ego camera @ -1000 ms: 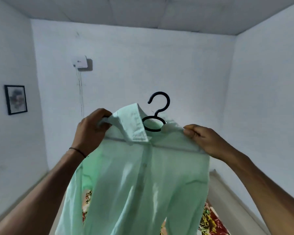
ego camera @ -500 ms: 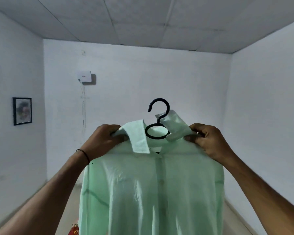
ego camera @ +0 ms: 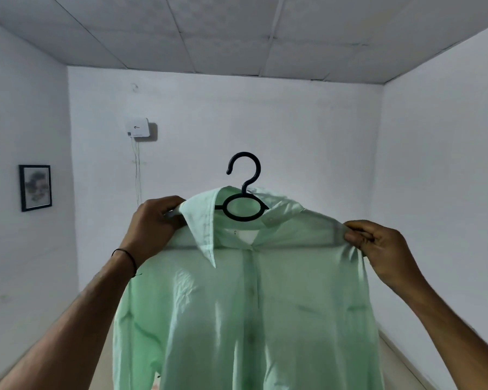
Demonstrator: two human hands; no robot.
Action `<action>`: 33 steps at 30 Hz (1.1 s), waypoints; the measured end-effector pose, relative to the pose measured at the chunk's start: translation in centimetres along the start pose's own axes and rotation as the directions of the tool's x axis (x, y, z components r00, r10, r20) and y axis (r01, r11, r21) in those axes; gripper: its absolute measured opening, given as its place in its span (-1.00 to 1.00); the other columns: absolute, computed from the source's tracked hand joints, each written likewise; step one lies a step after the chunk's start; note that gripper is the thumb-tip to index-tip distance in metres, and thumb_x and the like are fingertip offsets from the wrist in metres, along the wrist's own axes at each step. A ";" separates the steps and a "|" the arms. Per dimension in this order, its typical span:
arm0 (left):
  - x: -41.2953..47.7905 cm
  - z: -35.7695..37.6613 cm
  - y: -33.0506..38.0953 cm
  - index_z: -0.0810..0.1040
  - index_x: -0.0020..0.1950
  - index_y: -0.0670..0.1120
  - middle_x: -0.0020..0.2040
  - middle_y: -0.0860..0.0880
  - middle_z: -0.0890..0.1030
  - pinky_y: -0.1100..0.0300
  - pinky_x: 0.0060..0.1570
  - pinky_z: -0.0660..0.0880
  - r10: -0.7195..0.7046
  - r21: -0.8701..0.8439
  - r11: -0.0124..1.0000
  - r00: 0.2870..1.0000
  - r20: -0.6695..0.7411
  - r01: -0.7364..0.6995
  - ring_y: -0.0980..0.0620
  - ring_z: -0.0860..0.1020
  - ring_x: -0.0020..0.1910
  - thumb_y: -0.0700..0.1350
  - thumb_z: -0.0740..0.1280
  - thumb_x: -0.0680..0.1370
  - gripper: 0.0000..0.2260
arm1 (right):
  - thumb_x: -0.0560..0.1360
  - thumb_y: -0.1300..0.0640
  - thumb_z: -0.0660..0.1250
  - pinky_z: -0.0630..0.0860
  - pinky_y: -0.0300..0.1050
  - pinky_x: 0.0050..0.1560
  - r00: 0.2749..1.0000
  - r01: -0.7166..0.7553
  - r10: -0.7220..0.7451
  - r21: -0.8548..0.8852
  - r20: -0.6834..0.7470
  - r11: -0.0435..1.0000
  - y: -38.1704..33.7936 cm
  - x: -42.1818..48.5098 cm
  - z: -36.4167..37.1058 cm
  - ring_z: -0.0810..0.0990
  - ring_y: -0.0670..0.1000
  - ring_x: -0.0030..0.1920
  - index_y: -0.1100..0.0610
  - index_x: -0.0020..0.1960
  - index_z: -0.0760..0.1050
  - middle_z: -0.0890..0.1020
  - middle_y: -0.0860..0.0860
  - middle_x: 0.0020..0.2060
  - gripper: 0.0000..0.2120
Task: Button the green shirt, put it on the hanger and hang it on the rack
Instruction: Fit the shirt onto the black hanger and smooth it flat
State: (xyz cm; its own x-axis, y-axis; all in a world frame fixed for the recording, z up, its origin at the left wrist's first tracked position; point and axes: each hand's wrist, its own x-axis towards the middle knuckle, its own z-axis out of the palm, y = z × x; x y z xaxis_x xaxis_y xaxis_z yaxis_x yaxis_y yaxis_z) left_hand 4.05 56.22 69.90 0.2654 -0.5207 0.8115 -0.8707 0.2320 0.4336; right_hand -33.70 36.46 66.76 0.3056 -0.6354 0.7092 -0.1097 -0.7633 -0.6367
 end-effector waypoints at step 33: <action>2.3 -4.7 -4.0 0.60 -0.13 0.01 -0.27 0.05 0.58 0.12 -0.17 0.38 -0.006 -0.130 0.991 0.990 -0.142 -0.013 0.10 0.42 -0.22 -0.35 0.44 0.46 -0.76 | 0.59 0.20 0.30 0.51 -0.08 -0.11 0.969 -0.103 0.079 -0.095 -0.232 0.990 1.7 0.8 3.4 0.62 -0.08 -0.25 0.10 -0.11 0.59 0.69 -0.03 -0.30 -0.86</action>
State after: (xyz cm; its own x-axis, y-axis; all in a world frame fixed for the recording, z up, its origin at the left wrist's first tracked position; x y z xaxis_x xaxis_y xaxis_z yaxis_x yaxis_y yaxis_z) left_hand 10.10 57.92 71.90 0.3265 -0.3999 0.8564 -0.8129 0.3435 0.4703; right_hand -30.42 35.02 65.21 0.0678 -0.7033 0.7076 -0.2299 -0.7012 -0.6749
